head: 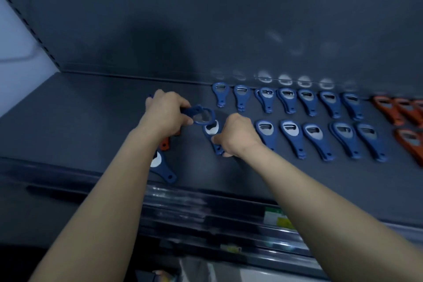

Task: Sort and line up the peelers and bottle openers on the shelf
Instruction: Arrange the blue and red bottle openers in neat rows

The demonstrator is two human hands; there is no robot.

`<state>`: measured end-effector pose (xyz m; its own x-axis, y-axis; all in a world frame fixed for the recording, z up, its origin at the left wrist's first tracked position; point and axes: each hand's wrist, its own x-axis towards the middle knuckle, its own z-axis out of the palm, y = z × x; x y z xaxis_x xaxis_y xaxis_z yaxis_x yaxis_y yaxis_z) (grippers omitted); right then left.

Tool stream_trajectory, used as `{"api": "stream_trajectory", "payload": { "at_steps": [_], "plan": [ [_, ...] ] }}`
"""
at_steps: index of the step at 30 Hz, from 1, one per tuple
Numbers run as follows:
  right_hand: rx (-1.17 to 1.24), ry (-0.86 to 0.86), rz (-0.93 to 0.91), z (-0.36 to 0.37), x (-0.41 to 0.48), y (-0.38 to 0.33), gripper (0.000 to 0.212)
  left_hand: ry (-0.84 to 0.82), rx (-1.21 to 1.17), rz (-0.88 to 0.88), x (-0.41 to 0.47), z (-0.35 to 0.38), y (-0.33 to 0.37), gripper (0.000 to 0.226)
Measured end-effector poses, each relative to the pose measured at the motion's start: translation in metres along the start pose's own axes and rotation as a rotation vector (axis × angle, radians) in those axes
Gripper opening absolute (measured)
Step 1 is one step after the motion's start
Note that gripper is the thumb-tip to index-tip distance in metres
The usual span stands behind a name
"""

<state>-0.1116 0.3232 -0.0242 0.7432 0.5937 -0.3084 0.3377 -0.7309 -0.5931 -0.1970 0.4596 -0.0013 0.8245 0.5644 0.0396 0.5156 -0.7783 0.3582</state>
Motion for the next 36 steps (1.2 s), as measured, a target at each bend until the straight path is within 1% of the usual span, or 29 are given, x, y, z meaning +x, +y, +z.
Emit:
{"api": "stream_trajectory", "payload": {
  "at_steps": [3, 5, 6, 7, 8, 9, 10, 11, 12, 13, 14, 16, 18, 19, 21, 23, 25, 28, 31, 34, 36],
  "plan": [
    [-0.021, 0.005, -0.053, 0.003, -0.013, 0.008, 0.032, 0.031, 0.081, 0.02, -0.02, 0.009, 0.007, 0.012],
    [-0.06, 0.04, -0.089, 0.002, -0.019, 0.011, 0.034, 0.059, 0.101, 0.048, -0.032, 0.011, 0.009, 0.012],
    [-0.089, 0.066, -0.114, 0.0, -0.023, 0.011, 0.031, 0.078, 0.108, 0.058, -0.036, 0.012, 0.01, 0.013],
    [-0.092, 0.09, -0.147, -0.002, -0.026, 0.01, 0.024, 0.099, 0.121, 0.066, -0.04, 0.012, 0.01, 0.014],
    [-0.069, 0.09, -0.183, -0.004, -0.028, 0.009, 0.012, 0.115, 0.138, 0.073, -0.043, 0.012, 0.011, 0.015],
    [-0.026, 0.072, -0.224, -0.007, -0.031, 0.008, 0.008, 0.119, 0.157, 0.077, -0.045, 0.012, 0.013, 0.016],
    [0.013, 0.036, -0.256, -0.009, -0.033, 0.007, 0.018, 0.112, 0.172, 0.081, -0.046, 0.012, 0.014, 0.016],
    [0.052, -0.002, -0.274, -0.01, -0.037, 0.006, 0.023, 0.099, 0.181, 0.086, -0.046, 0.013, 0.016, 0.016],
    [0.081, -0.016, -0.295, -0.011, -0.039, 0.007, 0.02, 0.087, 0.181, 0.094, -0.045, 0.015, 0.018, 0.016],
    [0.097, -0.013, -0.302, -0.01, -0.04, 0.008, 0.012, 0.081, 0.171, 0.104, -0.044, 0.016, 0.02, 0.016],
    [0.1, -0.003, -0.293, -0.01, -0.04, 0.01, 0.008, 0.076, 0.155, 0.12, -0.043, 0.018, 0.022, 0.016],
    [0.052, 0.041, -0.247, -0.007, -0.036, 0.016, 0.025, 0.045, 0.118, 0.155, -0.039, 0.022, 0.026, 0.015],
    [0.04, 0.077, -0.215, -0.005, -0.034, 0.019, 0.035, 0.0, 0.07, 0.173, -0.035, 0.023, 0.027, 0.018],
    [0.073, 0.084, -0.204, -0.005, -0.033, 0.02, 0.034, -0.014, 0.035, 0.178, -0.033, 0.022, 0.027, 0.021],
    [0.134, 0.13, -0.194, -0.008, -0.03, 0.021, 0.023, -0.013, -0.041, 0.178, -0.029, 0.02, 0.024, 0.022],
    [0.183, 0.202, -0.192, -0.013, -0.025, 0.02, 0.015, 0.0, -0.13, 0.14, -0.025, 0.016, 0.02, 0.015],
    [0.232, 0.224, -0.193, -0.02, -0.018, 0.019, 0.009, 0.016, -0.268, 0.07, -0.024, 0.011, 0.019, 0.006],
    [0.209, 0.186, -0.22, -0.028, -0.008, 0.016, 0.021, 0.004, -0.364, 0.022, -0.022, 0.009, 0.017, 0.007],
    [0.123, 0.106, -0.254, -0.032, -0.001, 0.01, 0.028, -0.026, -0.358, 0.027, -0.021, 0.006, 0.014, 0.01],
    [0.025, -0.016, -0.271, -0.034, 0.007, 0.002, 0.027, -0.07, -0.308, 0.05, -0.025, 0.005, 0.012, 0.012],
    [-0.037, -0.088, -0.268, -0.034, 0.01, -0.005, 0.023, -0.124, -0.3, 0.032, -0.029, 0.007, 0.011, 0.016]
  ]
}}
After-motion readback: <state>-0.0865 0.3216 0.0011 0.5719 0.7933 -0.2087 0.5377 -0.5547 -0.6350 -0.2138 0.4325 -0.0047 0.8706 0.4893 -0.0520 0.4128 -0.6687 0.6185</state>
